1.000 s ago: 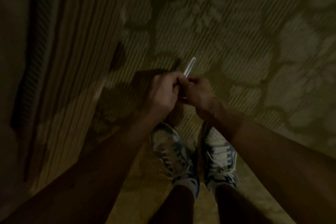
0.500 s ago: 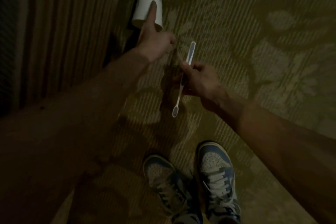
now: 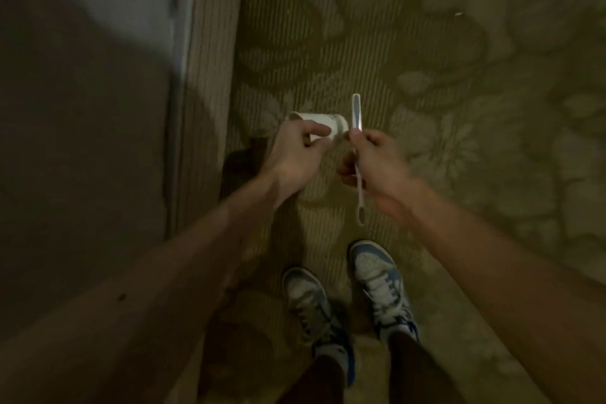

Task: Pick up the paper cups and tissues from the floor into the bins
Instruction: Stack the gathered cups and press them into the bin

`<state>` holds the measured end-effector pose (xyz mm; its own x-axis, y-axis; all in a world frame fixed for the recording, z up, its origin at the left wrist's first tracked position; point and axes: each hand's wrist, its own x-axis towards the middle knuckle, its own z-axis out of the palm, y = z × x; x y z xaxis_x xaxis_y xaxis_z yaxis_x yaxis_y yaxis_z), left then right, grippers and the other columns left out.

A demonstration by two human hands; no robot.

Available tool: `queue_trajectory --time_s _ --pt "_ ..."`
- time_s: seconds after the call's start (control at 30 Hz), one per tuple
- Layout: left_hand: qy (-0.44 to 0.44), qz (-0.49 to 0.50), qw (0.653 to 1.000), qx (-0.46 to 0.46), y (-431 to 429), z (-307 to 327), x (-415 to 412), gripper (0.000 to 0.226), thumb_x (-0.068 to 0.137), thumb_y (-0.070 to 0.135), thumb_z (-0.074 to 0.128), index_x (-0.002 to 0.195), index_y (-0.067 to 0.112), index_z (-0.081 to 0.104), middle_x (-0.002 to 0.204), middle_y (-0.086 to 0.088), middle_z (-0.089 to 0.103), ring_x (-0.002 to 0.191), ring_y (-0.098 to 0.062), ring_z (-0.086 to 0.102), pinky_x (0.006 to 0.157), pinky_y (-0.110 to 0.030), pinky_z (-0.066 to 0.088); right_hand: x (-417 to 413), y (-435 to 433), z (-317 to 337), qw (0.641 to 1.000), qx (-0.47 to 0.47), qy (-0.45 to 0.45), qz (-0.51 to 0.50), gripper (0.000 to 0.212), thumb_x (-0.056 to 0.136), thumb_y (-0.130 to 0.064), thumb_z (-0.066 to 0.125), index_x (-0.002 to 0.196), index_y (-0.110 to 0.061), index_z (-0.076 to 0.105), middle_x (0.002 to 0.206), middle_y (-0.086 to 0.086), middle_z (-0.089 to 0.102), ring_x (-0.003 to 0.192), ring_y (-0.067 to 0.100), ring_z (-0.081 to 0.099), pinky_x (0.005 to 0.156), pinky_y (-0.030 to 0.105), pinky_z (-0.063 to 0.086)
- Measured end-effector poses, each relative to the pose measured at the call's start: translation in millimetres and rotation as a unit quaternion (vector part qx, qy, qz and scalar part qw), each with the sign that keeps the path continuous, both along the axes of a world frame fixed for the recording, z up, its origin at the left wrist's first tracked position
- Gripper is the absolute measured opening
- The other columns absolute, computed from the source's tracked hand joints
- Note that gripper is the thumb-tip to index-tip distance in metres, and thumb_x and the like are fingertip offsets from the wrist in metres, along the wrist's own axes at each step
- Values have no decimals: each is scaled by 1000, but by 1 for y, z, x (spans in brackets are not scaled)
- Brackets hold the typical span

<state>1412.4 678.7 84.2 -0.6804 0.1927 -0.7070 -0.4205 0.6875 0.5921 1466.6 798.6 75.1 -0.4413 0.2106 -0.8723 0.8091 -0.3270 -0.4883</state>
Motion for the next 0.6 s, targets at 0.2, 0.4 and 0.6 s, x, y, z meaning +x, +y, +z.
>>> queue_trajectory --time_s 0.2,0.4,0.6 --pt "86 -181 979 24 22 186 -36 17 95 14 61 107 25 67 132 3 56 112 -6 53 74 -11 42 -26 28 183 998 59 30 -1 28 102 -7 31 105 -5 59 68 6 51 55 14 46 46 24 39" --pt "169 -329 928 47 5 352 -60 21 94 16 61 91 35 54 97 9 57 73 2 52 62 -11 36 -1 20 348 991 88 99 -11 25 103 -11 40 113 -15 62 73 3 57 54 8 48 47 21 41" --pt "252 -345 881 205 0 531 -60 42 91 23 63 120 45 42 80 19 68 79 5 62 64 -13 44 41 -14 520 969 169 165 -74 22 102 -16 48 118 -22 61 80 4 67 66 16 61 59 24 53"
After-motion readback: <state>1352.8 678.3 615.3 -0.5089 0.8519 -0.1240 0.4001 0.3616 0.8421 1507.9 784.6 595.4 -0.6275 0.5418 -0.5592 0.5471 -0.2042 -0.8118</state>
